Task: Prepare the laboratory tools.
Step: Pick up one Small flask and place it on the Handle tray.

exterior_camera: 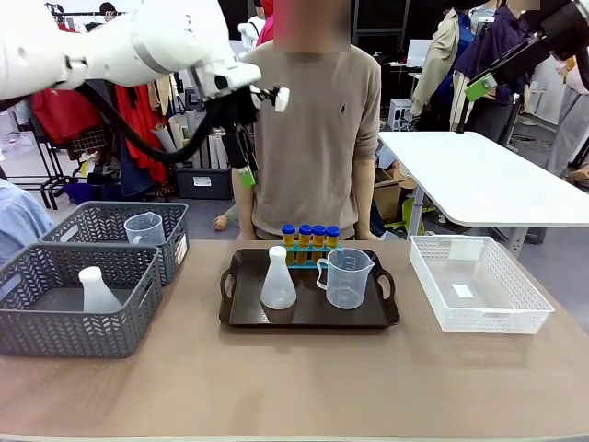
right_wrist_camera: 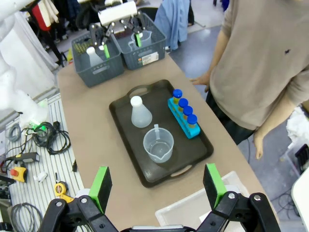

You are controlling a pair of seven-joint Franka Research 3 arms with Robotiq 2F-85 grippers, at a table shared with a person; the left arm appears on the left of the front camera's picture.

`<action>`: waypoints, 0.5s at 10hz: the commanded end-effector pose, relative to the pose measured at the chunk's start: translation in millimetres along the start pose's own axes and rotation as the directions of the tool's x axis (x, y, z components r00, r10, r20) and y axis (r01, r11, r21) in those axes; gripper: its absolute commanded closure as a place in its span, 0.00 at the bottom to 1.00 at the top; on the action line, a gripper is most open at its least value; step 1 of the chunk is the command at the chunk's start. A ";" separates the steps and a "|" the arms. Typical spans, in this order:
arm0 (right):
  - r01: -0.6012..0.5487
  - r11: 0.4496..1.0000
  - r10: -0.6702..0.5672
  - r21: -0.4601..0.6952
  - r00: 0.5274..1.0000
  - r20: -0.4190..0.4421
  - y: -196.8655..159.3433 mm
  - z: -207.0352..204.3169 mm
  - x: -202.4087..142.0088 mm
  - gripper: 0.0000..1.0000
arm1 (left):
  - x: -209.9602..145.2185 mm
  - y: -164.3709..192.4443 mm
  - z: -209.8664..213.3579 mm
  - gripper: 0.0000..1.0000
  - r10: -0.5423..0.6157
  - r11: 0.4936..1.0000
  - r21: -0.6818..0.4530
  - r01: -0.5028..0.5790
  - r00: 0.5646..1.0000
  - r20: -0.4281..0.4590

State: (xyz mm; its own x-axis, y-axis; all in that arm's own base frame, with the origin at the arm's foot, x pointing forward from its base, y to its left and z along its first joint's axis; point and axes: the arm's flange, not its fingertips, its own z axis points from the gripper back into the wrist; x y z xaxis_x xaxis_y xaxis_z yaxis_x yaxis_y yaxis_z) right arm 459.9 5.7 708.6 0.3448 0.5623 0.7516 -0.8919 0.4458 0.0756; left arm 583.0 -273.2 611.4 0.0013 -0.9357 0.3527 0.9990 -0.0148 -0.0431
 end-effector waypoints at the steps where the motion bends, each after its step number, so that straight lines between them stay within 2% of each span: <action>1: -0.004 1.000 0.004 0.003 1.000 0.006 1.3 -0.3 1.0 0.00 | -28.8 -12.4 19.1 0.00 0.061 0.998 0.010 -0.063 0.989 0.133; 4: -0.004 1.000 0.004 0.003 1.000 0.006 1.3 -0.3 1.0 0.00 | -60.0 -30.5 64.8 0.00 0.136 0.976 0.115 -0.184 0.931 0.338; 5: -0.004 1.000 0.004 0.003 1.000 0.006 1.3 -0.3 1.0 0.00 | -65.7 -34.8 73.7 0.00 0.167 0.961 0.148 -0.233 0.918 0.360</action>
State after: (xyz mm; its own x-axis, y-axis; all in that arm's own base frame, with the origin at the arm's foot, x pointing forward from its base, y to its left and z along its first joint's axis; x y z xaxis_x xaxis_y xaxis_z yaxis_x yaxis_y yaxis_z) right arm 460.0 5.7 708.5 0.3450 0.5624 0.7515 -0.8919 0.4458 0.0758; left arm 575.9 -191.4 670.1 0.1787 -0.7627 0.6216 0.9760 0.2175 -0.0136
